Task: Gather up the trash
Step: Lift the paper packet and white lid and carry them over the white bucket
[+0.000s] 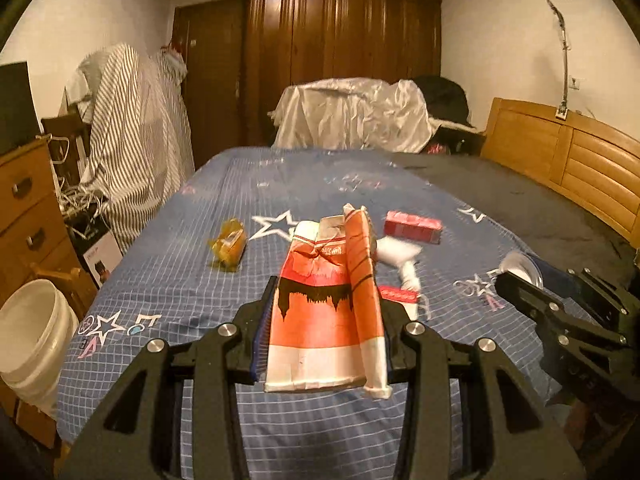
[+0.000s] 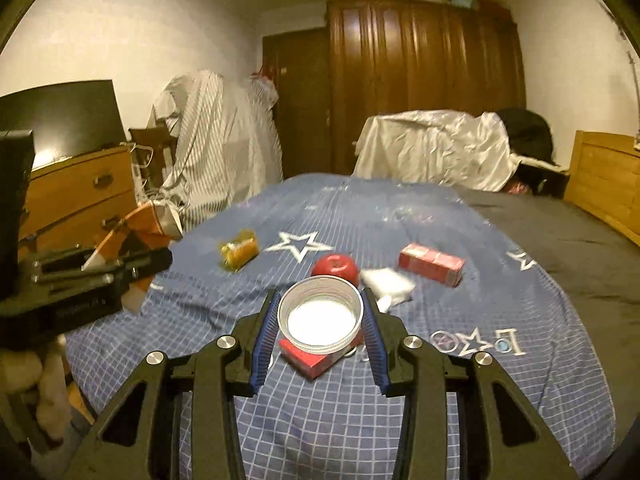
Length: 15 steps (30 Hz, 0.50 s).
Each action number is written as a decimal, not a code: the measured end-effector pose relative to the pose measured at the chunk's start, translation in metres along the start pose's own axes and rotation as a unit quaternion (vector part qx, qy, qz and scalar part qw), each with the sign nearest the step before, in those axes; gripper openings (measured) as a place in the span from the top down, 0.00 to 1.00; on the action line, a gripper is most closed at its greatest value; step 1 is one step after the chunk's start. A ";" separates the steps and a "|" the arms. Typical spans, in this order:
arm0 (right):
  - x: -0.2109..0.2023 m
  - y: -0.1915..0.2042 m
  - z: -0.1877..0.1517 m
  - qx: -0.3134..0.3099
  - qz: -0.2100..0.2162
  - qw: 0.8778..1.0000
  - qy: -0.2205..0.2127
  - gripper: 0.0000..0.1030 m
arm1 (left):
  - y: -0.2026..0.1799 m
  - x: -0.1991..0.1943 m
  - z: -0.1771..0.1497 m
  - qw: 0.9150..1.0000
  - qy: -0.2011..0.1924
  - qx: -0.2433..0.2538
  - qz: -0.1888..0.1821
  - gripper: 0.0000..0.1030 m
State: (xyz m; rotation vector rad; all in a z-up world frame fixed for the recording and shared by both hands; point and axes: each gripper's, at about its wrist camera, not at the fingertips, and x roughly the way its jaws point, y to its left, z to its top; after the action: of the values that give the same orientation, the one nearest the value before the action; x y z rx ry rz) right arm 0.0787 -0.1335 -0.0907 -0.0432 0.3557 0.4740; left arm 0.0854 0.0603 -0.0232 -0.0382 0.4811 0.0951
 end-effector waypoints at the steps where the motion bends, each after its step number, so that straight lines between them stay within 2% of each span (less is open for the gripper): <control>1: -0.006 -0.001 0.001 0.005 -0.004 1.000 -0.006 0.60 | -0.003 -0.002 0.000 1.000 -0.003 -0.001 0.000 0.62; 8: -0.034 -0.007 0.006 0.016 -0.023 0.999 -0.030 0.60 | -0.019 -0.013 0.006 1.000 -0.030 -0.003 0.003 0.62; 15: -0.047 -0.011 0.008 0.018 -0.027 0.999 -0.036 0.60 | -0.019 -0.010 0.008 1.000 -0.030 -0.004 0.000 0.62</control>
State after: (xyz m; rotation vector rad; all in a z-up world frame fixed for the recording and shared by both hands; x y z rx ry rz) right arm 0.0471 -0.1634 -0.0674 -0.0006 0.2914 0.4147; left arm 0.0827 0.0413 -0.0111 -0.0438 0.4199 0.0990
